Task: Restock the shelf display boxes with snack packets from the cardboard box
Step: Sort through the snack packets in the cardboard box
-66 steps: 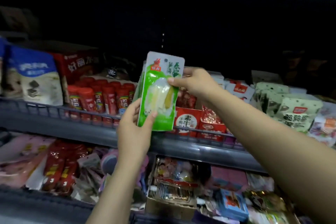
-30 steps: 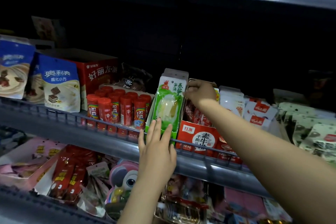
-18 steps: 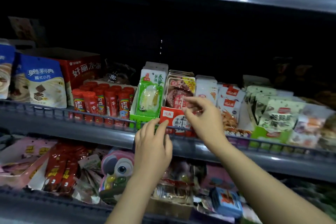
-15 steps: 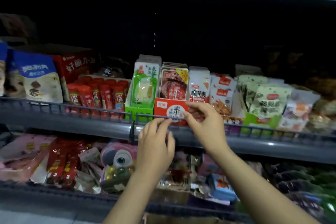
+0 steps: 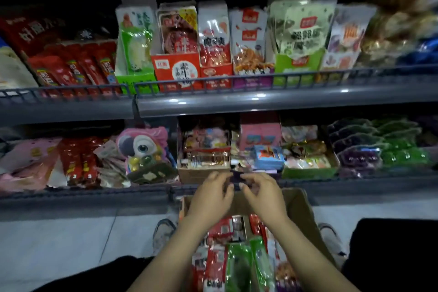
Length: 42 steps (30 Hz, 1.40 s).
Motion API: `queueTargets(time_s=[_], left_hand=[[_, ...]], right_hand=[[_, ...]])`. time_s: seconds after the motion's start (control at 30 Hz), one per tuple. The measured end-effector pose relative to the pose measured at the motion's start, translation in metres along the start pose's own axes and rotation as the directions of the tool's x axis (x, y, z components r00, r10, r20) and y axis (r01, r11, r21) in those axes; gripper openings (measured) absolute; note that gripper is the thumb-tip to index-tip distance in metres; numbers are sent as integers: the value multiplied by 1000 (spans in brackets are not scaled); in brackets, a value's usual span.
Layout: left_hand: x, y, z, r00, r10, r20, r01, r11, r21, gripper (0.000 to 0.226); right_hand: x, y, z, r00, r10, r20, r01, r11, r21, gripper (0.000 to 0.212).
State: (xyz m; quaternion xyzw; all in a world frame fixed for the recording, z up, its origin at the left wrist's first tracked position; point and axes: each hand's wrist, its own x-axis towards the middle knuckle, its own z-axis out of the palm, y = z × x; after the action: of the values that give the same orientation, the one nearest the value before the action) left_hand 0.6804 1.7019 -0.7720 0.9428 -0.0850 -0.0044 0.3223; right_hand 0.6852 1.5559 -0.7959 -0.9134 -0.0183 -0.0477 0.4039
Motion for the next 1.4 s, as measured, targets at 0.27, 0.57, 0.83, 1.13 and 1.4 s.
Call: queueTargets(time_s=[0.27, 0.57, 0.83, 1.13, 1.4], left_hand=[[-15, -49, 112, 934, -260, 246, 286, 955, -75, 32], [-33, -116, 205, 768, -450, 455, 514, 858, -20, 27], [-49, -161, 251, 717, -553, 425, 619, 785, -23, 22], [-33, -155, 275, 544, -752, 374, 839, 470, -274, 29], [-35, -153, 272, 372, -798, 475, 890, 161, -426, 24]], right_hand=[[-39, 102, 51, 936, 292, 197, -301, 954, 14, 21], [-60, 182, 104, 710, 541, 452, -574, 815, -74, 36], [-72, 211, 150, 525, 612, 592, -728, 683, -59, 56], [-82, 226, 169, 438, 666, 603, -852, 522, 42, 44], [-87, 238, 179, 350, 726, 592, -935, 238, 262, 47]])
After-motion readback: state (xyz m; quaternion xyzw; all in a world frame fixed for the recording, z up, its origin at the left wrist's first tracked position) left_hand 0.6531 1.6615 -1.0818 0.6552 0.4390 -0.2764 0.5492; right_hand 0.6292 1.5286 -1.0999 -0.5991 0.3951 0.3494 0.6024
